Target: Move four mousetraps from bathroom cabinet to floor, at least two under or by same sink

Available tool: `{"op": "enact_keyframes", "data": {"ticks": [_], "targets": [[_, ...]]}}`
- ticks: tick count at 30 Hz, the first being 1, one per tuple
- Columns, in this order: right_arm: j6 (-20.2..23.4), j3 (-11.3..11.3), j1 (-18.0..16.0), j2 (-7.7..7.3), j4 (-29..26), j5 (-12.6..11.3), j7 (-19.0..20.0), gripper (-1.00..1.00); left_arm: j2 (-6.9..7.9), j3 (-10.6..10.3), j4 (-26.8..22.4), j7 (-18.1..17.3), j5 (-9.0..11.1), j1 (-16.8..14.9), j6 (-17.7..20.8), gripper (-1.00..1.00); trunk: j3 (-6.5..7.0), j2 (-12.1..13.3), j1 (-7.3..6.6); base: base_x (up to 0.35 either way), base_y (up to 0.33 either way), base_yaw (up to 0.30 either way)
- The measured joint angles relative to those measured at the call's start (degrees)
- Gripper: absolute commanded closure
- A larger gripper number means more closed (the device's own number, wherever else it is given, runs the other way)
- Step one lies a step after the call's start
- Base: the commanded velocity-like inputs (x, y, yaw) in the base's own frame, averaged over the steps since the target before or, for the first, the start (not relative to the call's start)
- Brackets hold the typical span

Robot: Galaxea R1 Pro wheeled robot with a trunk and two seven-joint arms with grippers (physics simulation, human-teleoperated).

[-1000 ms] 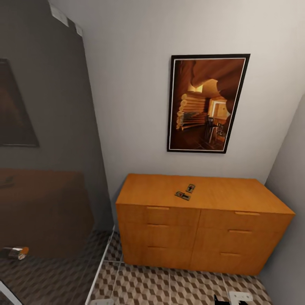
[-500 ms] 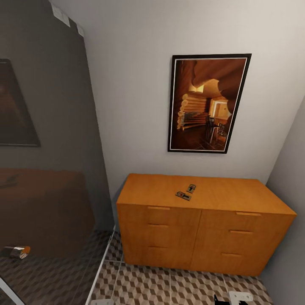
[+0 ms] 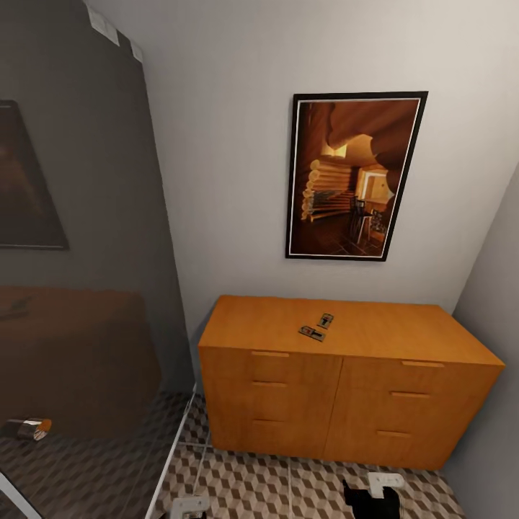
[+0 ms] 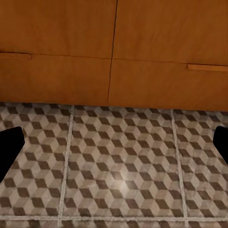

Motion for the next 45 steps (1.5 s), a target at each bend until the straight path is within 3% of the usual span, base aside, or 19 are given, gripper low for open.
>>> {"op": "enact_keyframes", "data": {"ticks": [7, 24, 45], "targets": [[-1.5, -0.4, 0.0, 1.57, 1.3, 0.1, -2.0, -1.00, -1.92, 0.4, 2.2, -2.0, 0.0, 2.3, -1.5, -1.00, 0.00, 0.0, 0.00, 0.000, 0.000, 0.000], [-4.8, -0.5, 0.0, 1.71, 3.5, -0.1, -4.4, -1.00, -1.72, 0.5, 2.8, -2.2, -0.1, 2.9, -3.6, -1.00, 0.00, 0.0, 0.01, -0.011, 0.000, 0.000], [-4.8, -0.5, 0.1, 1.33, 3.5, -0.2, -4.8, -1.00, -1.35, 0.5, 2.8, -2.2, -0.1, 2.9, -3.8, -1.00, 0.00, 0.0, 0.01, -0.214, 0.000, 0.000]]}}
